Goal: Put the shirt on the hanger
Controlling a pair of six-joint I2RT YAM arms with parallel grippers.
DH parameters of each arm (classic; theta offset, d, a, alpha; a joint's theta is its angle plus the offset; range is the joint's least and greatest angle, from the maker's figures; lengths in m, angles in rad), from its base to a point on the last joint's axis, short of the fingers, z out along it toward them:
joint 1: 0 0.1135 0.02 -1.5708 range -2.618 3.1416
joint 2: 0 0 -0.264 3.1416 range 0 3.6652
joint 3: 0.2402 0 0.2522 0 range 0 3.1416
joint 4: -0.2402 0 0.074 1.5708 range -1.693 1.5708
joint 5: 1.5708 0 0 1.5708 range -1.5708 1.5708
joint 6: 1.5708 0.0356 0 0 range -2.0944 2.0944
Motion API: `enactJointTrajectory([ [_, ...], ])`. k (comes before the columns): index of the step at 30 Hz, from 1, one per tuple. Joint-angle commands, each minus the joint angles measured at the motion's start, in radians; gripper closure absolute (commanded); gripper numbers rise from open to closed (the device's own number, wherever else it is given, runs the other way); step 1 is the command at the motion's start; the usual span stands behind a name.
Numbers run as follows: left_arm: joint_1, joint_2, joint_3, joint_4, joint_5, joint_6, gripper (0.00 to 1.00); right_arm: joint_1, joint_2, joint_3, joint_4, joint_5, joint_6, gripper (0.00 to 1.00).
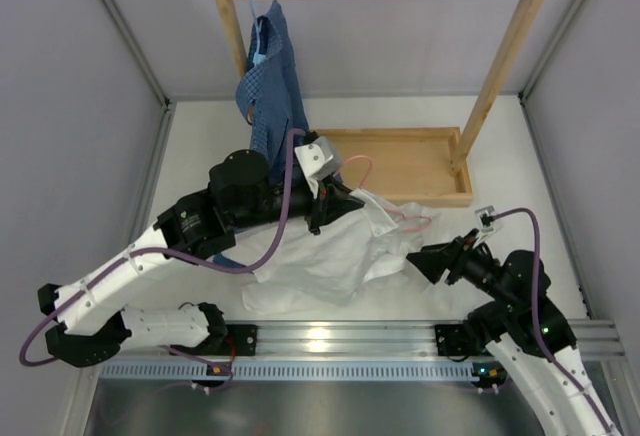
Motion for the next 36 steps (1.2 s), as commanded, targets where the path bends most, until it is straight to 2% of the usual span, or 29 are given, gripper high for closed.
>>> enactJointTrajectory([
  [1,0.001,-0.049,-0.030,0.151,0.033,-0.101,1.00,0.006,0.029,-0.025,0.299,-0.095,0.021,0.35],
  [4,0.001,-0.065,-0.039,0.178,0.027,-0.123,1.00,0.006,0.064,-0.031,0.304,-0.041,-0.030,0.37],
  [11,0.001,-0.058,-0.038,0.181,-0.003,-0.134,1.00,0.005,0.107,-0.118,0.398,-0.055,-0.030,0.44],
  [13,0.001,-0.052,-0.038,0.183,-0.009,-0.137,1.00,0.005,0.093,-0.129,0.402,-0.056,-0.050,0.52],
  [14,0.001,-0.052,-0.038,0.181,-0.010,-0.135,1.00,0.005,0.086,-0.129,0.402,-0.055,-0.059,0.68],
  [15,0.001,-0.051,-0.038,0.181,-0.015,-0.132,1.00,0.006,0.070,-0.131,0.398,-0.049,-0.071,0.72],
  [19,0.001,-0.051,-0.038,0.181,-0.024,-0.130,1.00,0.005,0.027,-0.126,0.366,-0.010,-0.098,0.71],
  [22,0.001,-0.055,-0.042,0.181,-0.026,-0.129,1.00,0.005,0.007,-0.123,0.361,0.011,-0.104,0.83],
  [24,0.001,-0.061,-0.046,0.178,-0.021,-0.126,1.00,0.005,-0.003,-0.115,0.361,0.036,-0.111,0.98],
  [25,0.001,-0.063,-0.046,0.171,-0.018,-0.124,1.00,0.005,-0.006,-0.108,0.353,0.047,-0.115,1.00],
  [30,0.001,-0.106,-0.056,0.137,-0.044,-0.089,1.00,0.005,0.049,-0.017,0.254,0.178,-0.139,1.00],
  [36,-0.001,-0.153,-0.090,0.093,-0.026,-0.032,1.00,0.005,0.185,0.112,0.177,0.198,-0.164,1.00],
])
